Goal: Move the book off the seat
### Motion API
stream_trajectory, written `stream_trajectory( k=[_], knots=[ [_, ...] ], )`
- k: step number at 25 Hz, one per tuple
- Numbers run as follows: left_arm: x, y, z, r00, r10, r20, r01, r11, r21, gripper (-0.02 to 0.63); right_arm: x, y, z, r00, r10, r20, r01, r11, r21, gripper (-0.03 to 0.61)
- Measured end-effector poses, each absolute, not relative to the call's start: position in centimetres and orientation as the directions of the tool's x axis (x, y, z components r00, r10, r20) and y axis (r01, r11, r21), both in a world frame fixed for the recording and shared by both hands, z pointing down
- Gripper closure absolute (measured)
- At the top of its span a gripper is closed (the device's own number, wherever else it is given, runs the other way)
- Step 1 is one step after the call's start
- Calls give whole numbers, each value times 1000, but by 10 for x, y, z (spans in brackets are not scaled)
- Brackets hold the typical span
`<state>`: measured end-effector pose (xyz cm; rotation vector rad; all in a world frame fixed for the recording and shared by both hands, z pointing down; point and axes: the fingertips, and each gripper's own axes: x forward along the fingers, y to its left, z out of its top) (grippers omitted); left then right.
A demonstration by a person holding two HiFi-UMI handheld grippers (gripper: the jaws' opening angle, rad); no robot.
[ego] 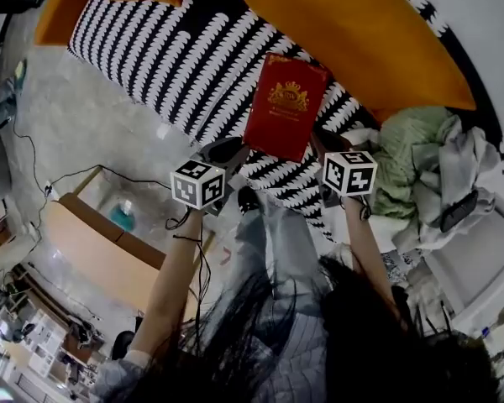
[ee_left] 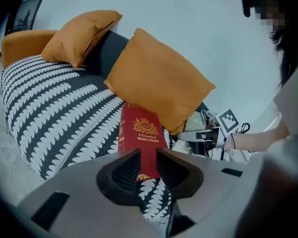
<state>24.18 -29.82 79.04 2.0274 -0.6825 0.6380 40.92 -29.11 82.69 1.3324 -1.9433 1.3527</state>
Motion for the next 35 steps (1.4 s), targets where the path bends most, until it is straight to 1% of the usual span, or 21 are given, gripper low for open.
stream_trajectory(
  k=[2,7,13,14,16,20,24,27,35],
  knots=[
    [242,-301,801,718,-202,666,-669,-464,581,523,410,-293,837,-462,-455,761,-867,53,-495,540],
    [249,-308,819,732,-138,667,-641,-471,606,457,416,-301,853,-469,-450,760,-849,-6,-528,538],
    [256,-316,834,736,-103,669,-633,-453,627,417,425,-313,864,-466,-445,764,-848,-23,-530,531],
    [257,-317,836,735,-98,671,-634,-449,629,411,425,-314,865,-470,-445,762,-845,-22,-534,518],
    [258,-318,840,727,-81,682,-636,-454,624,399,425,-317,865,-483,-444,754,-837,-20,-547,463],
    [262,-319,851,705,-34,708,-628,-493,602,360,422,-318,870,-509,-436,742,-819,-19,-573,406],
    [263,-328,864,706,-35,707,-644,-447,621,336,416,-316,880,-535,-409,739,-804,-22,-595,347],
    [263,-333,871,707,-37,707,-651,-426,629,328,411,-316,885,-547,-396,738,-796,-26,-604,328],
    [267,-324,895,686,36,726,-655,-402,639,324,404,-317,897,-564,-399,723,-764,-79,-640,328]
  ],
)
